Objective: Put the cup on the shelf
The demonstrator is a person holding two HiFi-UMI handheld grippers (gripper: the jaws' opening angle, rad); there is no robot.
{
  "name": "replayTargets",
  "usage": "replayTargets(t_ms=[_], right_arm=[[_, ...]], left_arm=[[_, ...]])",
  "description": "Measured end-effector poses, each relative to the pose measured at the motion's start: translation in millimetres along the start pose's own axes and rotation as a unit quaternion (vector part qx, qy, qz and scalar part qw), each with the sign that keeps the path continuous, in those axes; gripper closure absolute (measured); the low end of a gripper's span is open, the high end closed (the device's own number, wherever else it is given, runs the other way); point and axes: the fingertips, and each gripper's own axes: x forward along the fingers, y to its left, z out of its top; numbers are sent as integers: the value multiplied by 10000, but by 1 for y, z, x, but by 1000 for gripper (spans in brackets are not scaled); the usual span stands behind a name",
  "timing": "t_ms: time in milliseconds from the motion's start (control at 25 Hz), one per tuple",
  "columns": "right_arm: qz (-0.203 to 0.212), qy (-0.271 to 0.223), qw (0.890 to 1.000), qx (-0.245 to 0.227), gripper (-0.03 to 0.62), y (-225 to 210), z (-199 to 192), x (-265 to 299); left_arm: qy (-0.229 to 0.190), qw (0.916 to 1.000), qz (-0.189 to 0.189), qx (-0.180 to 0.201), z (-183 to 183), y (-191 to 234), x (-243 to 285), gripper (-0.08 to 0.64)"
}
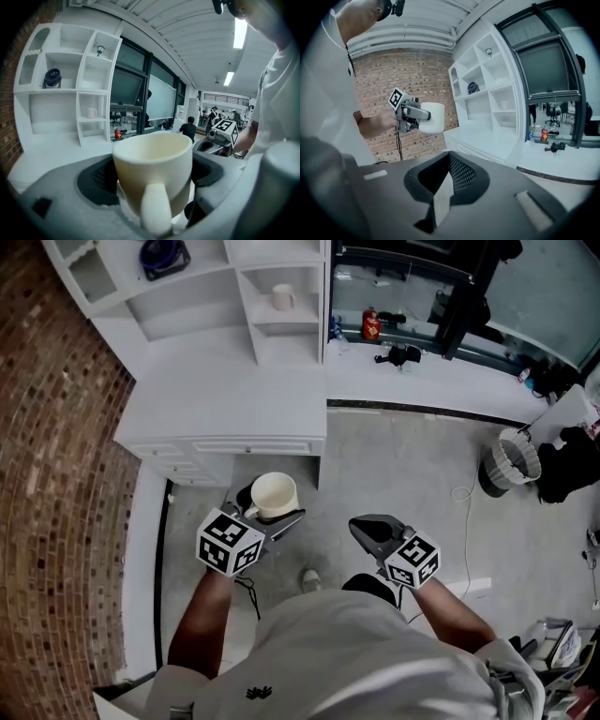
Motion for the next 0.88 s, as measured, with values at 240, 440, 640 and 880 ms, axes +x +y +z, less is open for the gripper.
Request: replayTargets(t_ms=[240,440,640,880], right_arm=[[39,72,9999,65,581,-15,11,20],[128,55,9999,66,581,-35,21,34],[229,-33,9997,80,581,-70,31,52],[450,-66,9990,-14,581,-121,56,79]], left_arm=[[-56,10000,-47,8,18,28,13,121],[-32,10000,-73,23,31,48,28,121],[30,10000,-22,51,53,75,47,121],[10,9998,126,133,96,119,76,121]])
